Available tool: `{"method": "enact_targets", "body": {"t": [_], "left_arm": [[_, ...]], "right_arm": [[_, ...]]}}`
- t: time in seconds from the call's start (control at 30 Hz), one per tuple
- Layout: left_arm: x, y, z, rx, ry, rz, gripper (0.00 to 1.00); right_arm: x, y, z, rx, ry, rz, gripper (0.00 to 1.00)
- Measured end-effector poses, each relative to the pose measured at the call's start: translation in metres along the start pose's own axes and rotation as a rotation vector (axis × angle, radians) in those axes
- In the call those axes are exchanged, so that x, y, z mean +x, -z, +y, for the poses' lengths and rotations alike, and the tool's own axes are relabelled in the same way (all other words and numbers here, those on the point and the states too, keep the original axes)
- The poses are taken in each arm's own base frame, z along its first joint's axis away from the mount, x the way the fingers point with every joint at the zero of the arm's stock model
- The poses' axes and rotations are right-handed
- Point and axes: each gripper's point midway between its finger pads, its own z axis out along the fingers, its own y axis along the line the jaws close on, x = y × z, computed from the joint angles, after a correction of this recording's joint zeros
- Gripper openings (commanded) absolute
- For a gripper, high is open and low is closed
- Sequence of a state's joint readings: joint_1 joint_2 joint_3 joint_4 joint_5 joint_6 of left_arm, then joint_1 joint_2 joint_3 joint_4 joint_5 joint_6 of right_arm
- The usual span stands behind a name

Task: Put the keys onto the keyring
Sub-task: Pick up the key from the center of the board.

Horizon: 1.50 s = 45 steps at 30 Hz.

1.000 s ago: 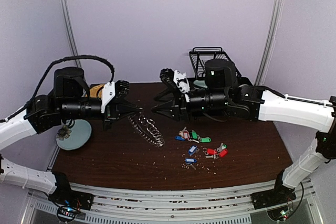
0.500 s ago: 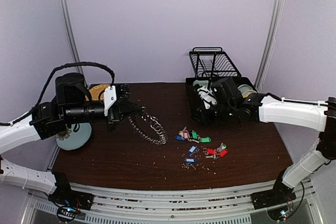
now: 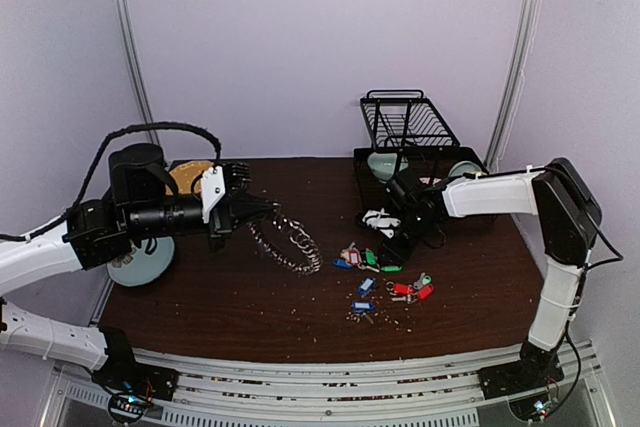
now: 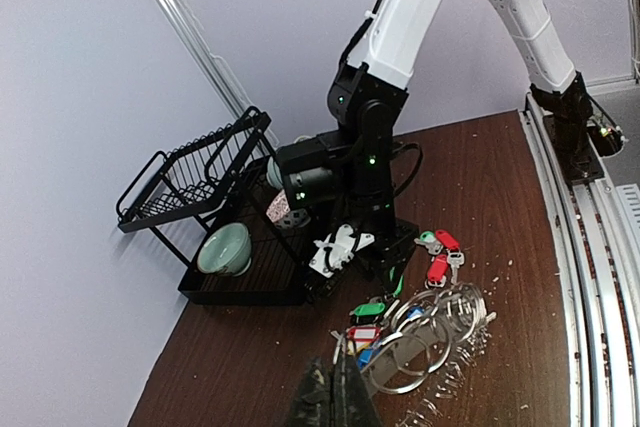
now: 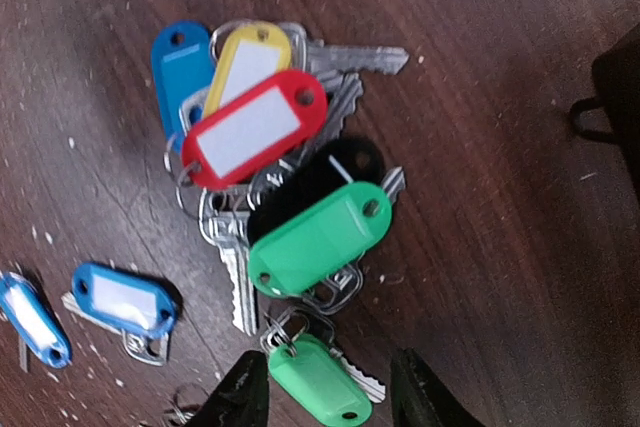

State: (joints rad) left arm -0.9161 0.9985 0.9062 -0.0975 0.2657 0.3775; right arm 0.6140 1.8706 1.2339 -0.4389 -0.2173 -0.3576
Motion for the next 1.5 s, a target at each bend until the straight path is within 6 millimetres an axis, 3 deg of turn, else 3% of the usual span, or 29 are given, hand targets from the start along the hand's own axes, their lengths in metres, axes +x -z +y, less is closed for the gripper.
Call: {"method": "enact_targets", "body": {"t": [0.13,0.4,0.63,0.97,1.23,1.37,1.5], "left_arm": [[0.005,-0.001,-0.002,0.004,-0.003,0.011,0.0],[0.007,-0.001,-0.003,0.003,-0.01,0.014,0.0],[0.007,-0.001,-0.003,0.002,-0.014,0.014,0.0],[0.007,0.0,-0.002,0.0,-0.015,0.014,0.0],[0.01,0.0,-0.001,-0.012,-0.019,0.023,0.0],[0.014,-0.002,0.002,-0.039,-0.032,0.033,0.0],[0.021,-0.002,0.006,-0.068,-0.054,0.048,0.0]], "right_arm": [[0.017,-0.003,-0.002,-0.068,0.094,0.036,0.42],[0.026,-0.005,0.015,-0.218,0.215,0.025,0.31],[0.012,-0.012,0.015,-0.246,0.221,-0.006,0.26],[0.013,-0.014,0.016,-0.259,0.223,0.004,0.0],[0.012,-0.012,0.018,-0.272,0.189,0.003,0.0],[0.006,-0.003,0.015,-0.247,0.113,-0.004,0.0],[-0.023,0.038,0.016,-0.199,0.042,-0.086,0.0]]}}
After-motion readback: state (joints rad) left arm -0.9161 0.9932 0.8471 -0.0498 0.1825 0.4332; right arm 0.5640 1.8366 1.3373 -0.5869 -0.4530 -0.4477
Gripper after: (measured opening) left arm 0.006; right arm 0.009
